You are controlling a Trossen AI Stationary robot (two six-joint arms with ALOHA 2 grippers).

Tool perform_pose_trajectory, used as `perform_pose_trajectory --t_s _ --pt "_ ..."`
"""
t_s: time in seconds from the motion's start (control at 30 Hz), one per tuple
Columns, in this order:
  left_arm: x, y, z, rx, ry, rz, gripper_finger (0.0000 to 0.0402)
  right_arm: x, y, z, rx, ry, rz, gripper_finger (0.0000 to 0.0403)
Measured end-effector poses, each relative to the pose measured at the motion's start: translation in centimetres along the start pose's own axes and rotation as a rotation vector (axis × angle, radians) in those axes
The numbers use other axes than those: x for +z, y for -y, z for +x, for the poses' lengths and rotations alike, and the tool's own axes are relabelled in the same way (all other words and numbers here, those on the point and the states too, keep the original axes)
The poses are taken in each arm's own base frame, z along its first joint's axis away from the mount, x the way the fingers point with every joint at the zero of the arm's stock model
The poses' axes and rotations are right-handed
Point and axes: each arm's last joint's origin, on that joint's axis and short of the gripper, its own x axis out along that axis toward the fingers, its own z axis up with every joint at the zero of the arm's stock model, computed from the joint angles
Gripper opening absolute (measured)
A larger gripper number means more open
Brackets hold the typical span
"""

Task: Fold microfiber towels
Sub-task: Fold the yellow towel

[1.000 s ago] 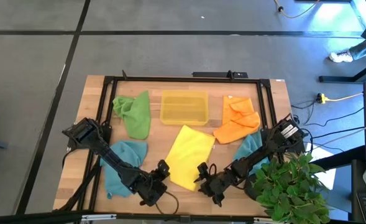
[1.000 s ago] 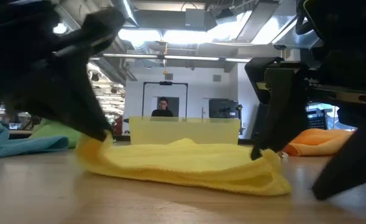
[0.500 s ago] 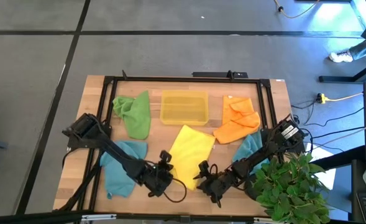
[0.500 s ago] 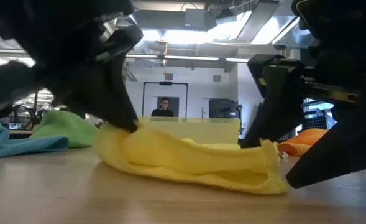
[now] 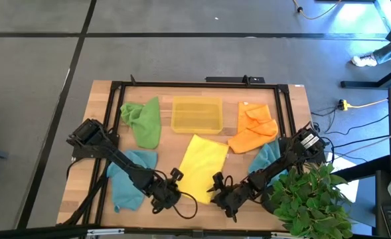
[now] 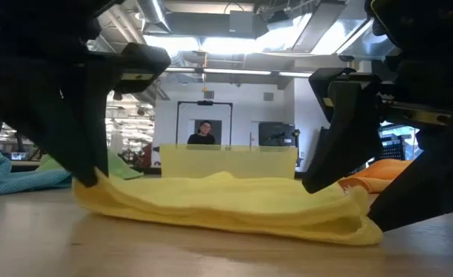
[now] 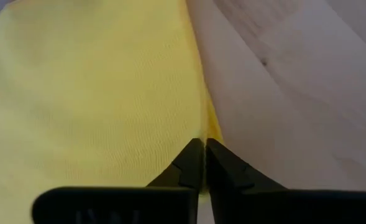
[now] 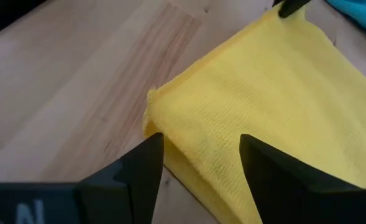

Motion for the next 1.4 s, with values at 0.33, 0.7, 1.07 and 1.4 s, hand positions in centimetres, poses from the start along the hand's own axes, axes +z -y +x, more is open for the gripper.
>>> perform_pose_trajectory --t_s 0.33,0.7,1.07,1.4 --pt "-1.1 1.2 -0.9 0.05 -0.114 0.106 0.01 0.0 0.0 0.0 0.0 0.0 0.0 0.0213" --pt "-2.4 1.9 -2.8 0.142 -0.236 0.215 0.0124 -0.1 0.0 0.0 0.0 -0.01 0.001 0.0213" --pt "-2.8 2.8 -0.6 0.275 -0.257 0.448 0.0124 -0.1 0.1 0.0 -0.001 -0.009 0.013 0.0213" --pt "-2.4 3.6 0.8 0.29 -0.226 0.542 0.0124 -0.1 0.1 0.0 -0.007 -0.009 0.021 0.0213"
